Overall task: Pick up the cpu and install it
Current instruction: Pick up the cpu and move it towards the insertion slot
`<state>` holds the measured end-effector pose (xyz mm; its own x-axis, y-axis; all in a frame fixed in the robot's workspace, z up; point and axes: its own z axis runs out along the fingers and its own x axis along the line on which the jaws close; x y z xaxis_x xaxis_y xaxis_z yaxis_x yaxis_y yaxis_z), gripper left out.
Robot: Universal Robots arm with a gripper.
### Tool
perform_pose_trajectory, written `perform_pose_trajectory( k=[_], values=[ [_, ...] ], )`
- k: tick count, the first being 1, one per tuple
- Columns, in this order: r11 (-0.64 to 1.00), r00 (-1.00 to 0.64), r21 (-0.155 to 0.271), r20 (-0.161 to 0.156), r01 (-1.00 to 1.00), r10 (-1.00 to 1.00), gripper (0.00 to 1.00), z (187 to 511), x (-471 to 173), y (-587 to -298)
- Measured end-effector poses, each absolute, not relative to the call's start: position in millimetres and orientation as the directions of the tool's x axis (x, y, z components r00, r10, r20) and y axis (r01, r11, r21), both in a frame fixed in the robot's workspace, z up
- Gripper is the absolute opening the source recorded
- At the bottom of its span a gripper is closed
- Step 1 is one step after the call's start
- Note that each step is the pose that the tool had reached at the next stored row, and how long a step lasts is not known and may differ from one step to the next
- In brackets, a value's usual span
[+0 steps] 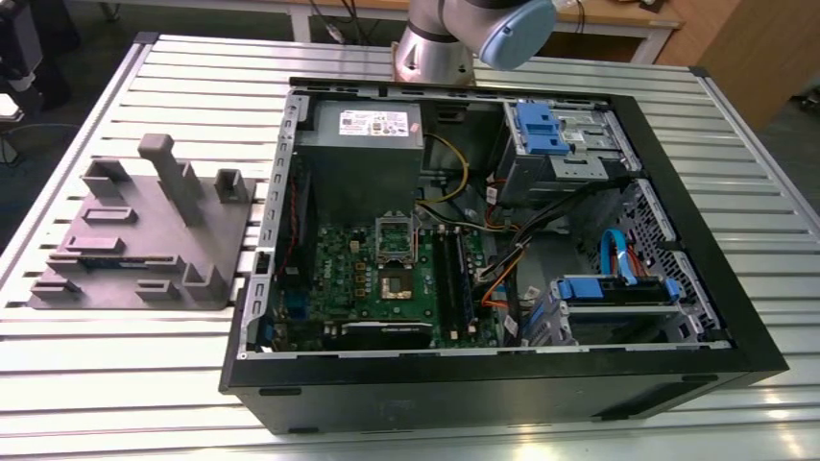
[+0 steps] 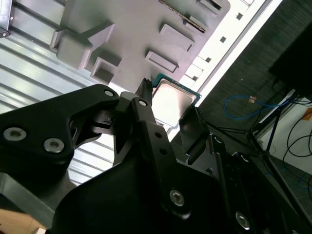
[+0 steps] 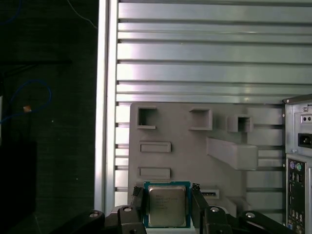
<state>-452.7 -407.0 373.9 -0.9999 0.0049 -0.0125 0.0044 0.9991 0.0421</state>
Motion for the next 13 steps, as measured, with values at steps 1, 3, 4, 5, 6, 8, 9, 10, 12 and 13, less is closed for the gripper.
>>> perform_pose_trajectory(
  k=[1, 3, 4, 5, 6, 8, 9, 10, 12, 13],
  values=[
    [0.999, -1.0, 0.042, -0.013, 0.004, 0.005, 0.47, 375.5, -452.8, -407.0],
    [0.999, -1.0, 0.042, -0.013, 0.004, 0.005, 0.47, 379.7, -452.8, -407.0],
    [0.999, -1.0, 0.042, -0.013, 0.004, 0.005, 0.47, 381.2, -452.8, -407.0],
    [0.999, -1.0, 0.042, -0.013, 0.004, 0.005, 0.47, 381.9, -452.8, -407.0],
    [0.999, -1.0, 0.042, -0.013, 0.004, 0.005, 0.47, 382.0, -452.8, -407.0],
    [0.999, -1.0, 0.044, -0.013, 0.004, 0.005, 0.47, 383.5, -452.8, -407.0],
    [0.999, -1.0, 0.044, -0.013, 0.004, 0.005, 0.47, 383.5, -452.8, -407.0],
    [0.999, -1.0, 0.044, -0.013, 0.004, 0.005, 0.47, 383.4, -452.8, -407.0],
    [0.999, -1.0, 0.044, -0.013, 0.004, 0.005, 0.47, 383.5, -452.1, -407.1],
    [0.999, -1.0, 0.044, -0.013, 0.004, 0.005, 0.47, 383.5, -451.8, -407.0]
  ],
)
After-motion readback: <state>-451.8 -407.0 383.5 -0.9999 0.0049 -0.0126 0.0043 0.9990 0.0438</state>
